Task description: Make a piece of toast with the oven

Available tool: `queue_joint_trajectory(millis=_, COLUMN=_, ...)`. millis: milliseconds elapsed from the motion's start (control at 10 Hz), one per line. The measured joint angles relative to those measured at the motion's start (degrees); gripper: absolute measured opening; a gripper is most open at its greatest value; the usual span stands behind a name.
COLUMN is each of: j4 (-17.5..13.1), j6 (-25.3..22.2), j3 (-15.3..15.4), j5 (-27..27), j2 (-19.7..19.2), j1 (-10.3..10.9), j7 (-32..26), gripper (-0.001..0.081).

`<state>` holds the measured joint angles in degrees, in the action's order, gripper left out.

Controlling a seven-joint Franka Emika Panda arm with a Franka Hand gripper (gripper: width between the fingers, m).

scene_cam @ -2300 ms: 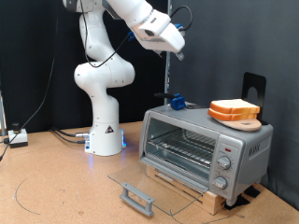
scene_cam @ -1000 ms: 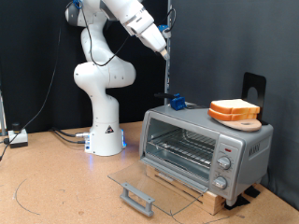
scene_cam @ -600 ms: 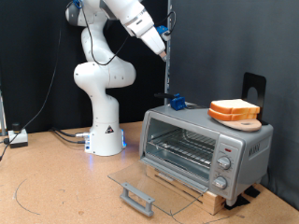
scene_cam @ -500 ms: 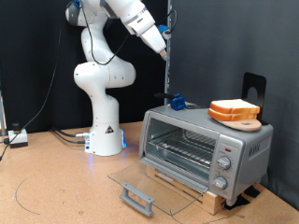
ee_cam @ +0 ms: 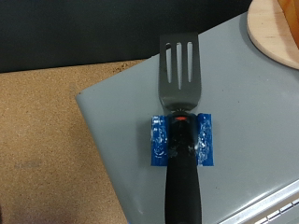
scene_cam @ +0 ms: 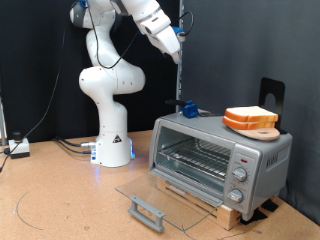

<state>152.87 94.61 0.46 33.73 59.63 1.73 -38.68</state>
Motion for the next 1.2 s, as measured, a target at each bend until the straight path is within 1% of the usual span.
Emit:
queue_joint_trajectory(millis=100, j4=1.1, j6=1.1, j3=1.1, j5=0.0, j2=0.0, j1=0.0, j7=-0.1, gripper=0.0807)
queue_joint_trajectory(millis=200, j4=2.7, j6=2.5, j3=3.0, j5=-0.1, j2=0.0, j1=0.0, j7=-0.1, gripper=0.0807)
queue_joint_trajectory(millis=300, j4=4.4, j6=4.4, j3=5.2, j5=0.0, j2=0.0, j1=0.0, j7=-0.1, gripper=0.0807)
queue_joint_trajectory(millis=500, j4=7.5, j6=8.8, j3=9.4, j5=2.1, j2=-0.1, j1=0.6, j7=-0.1, gripper=0.0807)
queue_joint_trajectory(millis=800, j4=9.6, j6=13.3, j3=13.7, j5=5.9, j2=-1.0, j1=1.9, j7=-0.1, gripper=0.0807)
queue_joint_trajectory(millis=1200, j4=11.2, j6=16.6, j3=17.0, j5=7.7, j2=-3.1, j1=1.9, j7=-0.2, gripper=0.0807)
